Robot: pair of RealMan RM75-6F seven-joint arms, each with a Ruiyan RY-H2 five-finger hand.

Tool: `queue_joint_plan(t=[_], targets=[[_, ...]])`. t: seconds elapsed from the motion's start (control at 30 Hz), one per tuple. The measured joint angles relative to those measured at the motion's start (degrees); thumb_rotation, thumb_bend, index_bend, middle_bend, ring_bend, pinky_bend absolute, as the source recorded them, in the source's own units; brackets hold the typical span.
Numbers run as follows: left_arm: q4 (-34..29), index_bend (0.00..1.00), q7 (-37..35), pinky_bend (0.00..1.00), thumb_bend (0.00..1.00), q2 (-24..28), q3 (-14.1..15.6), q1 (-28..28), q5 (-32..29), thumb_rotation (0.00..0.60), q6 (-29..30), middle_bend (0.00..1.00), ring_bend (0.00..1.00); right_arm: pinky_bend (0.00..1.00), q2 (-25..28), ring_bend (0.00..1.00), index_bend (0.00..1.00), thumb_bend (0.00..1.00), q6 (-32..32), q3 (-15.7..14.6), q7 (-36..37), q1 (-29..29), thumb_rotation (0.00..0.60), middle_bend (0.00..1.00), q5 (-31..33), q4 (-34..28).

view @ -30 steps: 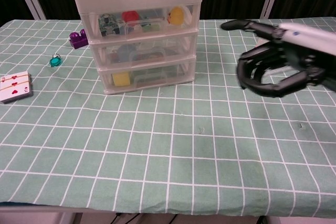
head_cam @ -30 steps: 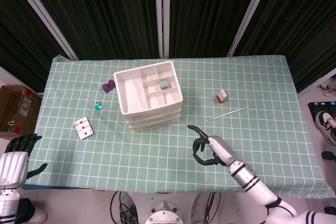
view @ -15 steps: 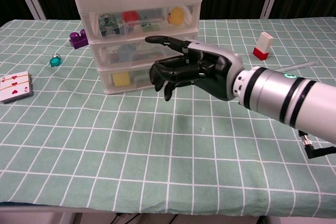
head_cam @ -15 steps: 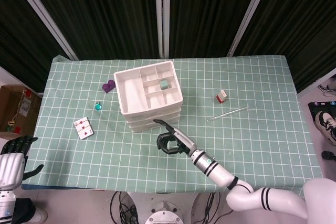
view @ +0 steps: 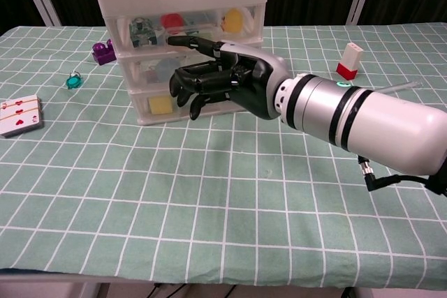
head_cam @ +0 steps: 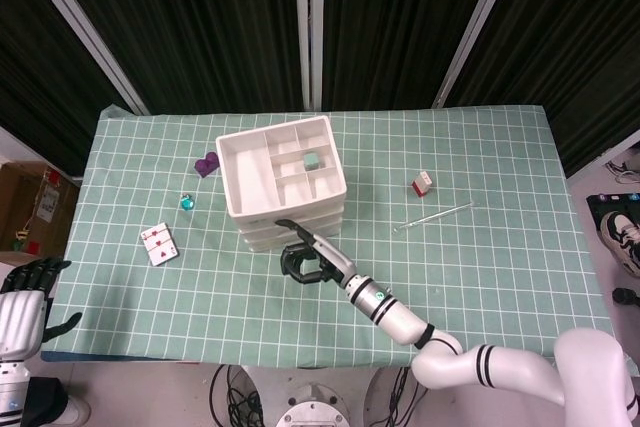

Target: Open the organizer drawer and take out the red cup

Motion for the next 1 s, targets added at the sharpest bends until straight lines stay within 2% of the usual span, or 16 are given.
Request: queue_joint_plan(t=[0.1, 0.27, 0.33, 0.8, 0.87, 1.0], targets=[[0.0, 0.24, 0.0, 0.19, 0.04, 0.0, 0.0, 0.0, -0.1, 0.600, -0.1, 0.19, 0.17, 0.58, -0.4, 0.53, 0.09, 0.49, -0.3, 0.3, -0.2, 0.6, 0.600, 0.55, 0.6, 0.8], [0.0, 0.24, 0.0, 0.19, 0.04, 0.1, 0.1, 0.1, -0.2, 0.600, -0.2, 0.19, 0.17, 0.58, -1.3, 0.53, 0.23, 0.53, -0.8, 0.8, -0.5, 1.3, 0.600, 0.55, 1.7, 2.0], [0.0, 0.24, 0.0, 0.19, 0.04, 0.0, 0.1, 0.2, -0.3, 0.600, -0.2, 0.19, 0.17, 0.58, -1.4, 0.53, 0.25, 0.53, -0.7, 0.7, -0.6, 1.3, 0.600, 0.55, 1.8, 2.1], [1.1, 0.24, -1.0, 0.19, 0.04, -0.8, 0.3, 0.4, -0.6, 0.600, -0.5, 0.19, 0.17, 0.58, -0.2, 0.53, 0.25, 0.53, 3.0, -3.3, -0.4, -1.3, 0.600, 0.55, -1.5, -1.2], [1.3, 0.24, -1.1, 0.19, 0.04, -0.9, 0.3, 0.4, -0.6, 0.600, -0.6, 0.19, 0.17, 0.58, 0.1, 0.53, 0.24, 0.53, 3.7, -4.1, -0.5, -1.8, 0.600, 0.55, -2.0, -1.8], [1.7, 0.24, -1.4, 0.19, 0.04, -1.0, 0.3, 0.4, -0.6, 0.600, -0.7, 0.19, 0.17, 0.58, 1.1, 0.52, 0.04, 0.52, 4.1, -5.7, -2.0, -2.2, 0.600, 0.52, -3.3, -2.5]])
